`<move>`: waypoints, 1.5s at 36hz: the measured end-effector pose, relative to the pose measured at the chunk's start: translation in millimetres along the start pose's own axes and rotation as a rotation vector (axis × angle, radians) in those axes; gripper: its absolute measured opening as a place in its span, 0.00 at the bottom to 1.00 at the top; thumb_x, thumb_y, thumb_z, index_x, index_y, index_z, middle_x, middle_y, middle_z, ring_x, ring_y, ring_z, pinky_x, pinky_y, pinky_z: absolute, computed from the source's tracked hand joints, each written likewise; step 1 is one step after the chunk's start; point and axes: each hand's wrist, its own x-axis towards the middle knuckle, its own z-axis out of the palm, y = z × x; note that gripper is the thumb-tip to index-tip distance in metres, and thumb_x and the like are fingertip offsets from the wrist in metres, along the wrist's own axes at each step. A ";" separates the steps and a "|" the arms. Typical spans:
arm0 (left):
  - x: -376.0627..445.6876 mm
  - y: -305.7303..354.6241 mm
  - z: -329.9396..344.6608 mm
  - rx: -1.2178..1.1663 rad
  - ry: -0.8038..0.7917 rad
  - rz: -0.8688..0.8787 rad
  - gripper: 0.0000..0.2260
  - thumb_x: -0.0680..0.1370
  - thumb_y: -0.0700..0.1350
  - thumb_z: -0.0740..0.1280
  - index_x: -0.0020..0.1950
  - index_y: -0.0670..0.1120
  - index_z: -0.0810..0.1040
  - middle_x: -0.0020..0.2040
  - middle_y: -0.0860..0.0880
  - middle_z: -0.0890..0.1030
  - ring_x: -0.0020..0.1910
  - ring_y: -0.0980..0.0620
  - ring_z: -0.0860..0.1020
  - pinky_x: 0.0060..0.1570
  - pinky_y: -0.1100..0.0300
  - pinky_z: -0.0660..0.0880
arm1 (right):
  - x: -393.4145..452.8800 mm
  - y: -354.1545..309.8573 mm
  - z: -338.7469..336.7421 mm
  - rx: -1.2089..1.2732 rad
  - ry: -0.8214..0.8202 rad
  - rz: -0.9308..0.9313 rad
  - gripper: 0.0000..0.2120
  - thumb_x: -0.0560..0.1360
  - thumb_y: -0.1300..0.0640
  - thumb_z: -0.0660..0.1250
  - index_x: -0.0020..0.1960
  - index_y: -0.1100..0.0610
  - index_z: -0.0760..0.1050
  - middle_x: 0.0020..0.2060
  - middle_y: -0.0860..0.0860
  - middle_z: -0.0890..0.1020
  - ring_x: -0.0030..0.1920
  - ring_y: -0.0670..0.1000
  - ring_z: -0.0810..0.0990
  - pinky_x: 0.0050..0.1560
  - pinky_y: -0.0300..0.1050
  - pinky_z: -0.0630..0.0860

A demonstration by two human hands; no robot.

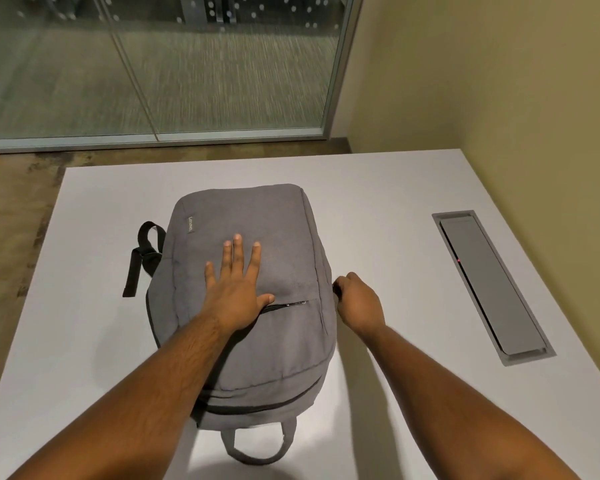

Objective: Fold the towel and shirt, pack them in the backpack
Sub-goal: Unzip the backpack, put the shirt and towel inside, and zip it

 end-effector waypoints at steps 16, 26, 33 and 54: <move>-4.2 0.6 -6.3 -0.028 -0.036 -0.001 0.48 0.80 0.66 0.62 0.80 0.52 0.28 0.79 0.44 0.25 0.80 0.43 0.30 0.76 0.34 0.41 | -124.9 -1.3 34.8 -0.133 0.059 -0.047 0.12 0.73 0.71 0.58 0.42 0.54 0.63 0.37 0.49 0.67 0.35 0.55 0.68 0.34 0.48 0.61; -11.7 -3.1 -6.6 -0.045 -0.044 0.026 0.47 0.80 0.67 0.61 0.81 0.52 0.29 0.79 0.44 0.26 0.80 0.44 0.32 0.77 0.36 0.42 | -195.8 -32.7 67.9 -0.100 0.139 -0.072 0.12 0.68 0.70 0.67 0.44 0.55 0.73 0.34 0.48 0.71 0.32 0.50 0.66 0.30 0.44 0.61; -20.0 -15.3 -6.1 -0.037 -0.054 0.088 0.48 0.79 0.68 0.62 0.82 0.51 0.32 0.81 0.45 0.29 0.81 0.45 0.34 0.78 0.38 0.44 | -238.0 -77.7 87.4 -0.042 0.194 -0.126 0.17 0.60 0.70 0.71 0.44 0.54 0.72 0.35 0.49 0.73 0.30 0.50 0.70 0.29 0.43 0.59; -199.7 -8.1 83.6 -0.794 0.073 -0.094 0.14 0.81 0.48 0.68 0.37 0.45 0.79 0.31 0.49 0.80 0.32 0.50 0.78 0.38 0.54 0.78 | -257.2 -126.7 95.8 0.368 0.085 0.237 0.06 0.80 0.60 0.61 0.50 0.51 0.75 0.40 0.43 0.79 0.40 0.46 0.78 0.38 0.40 0.69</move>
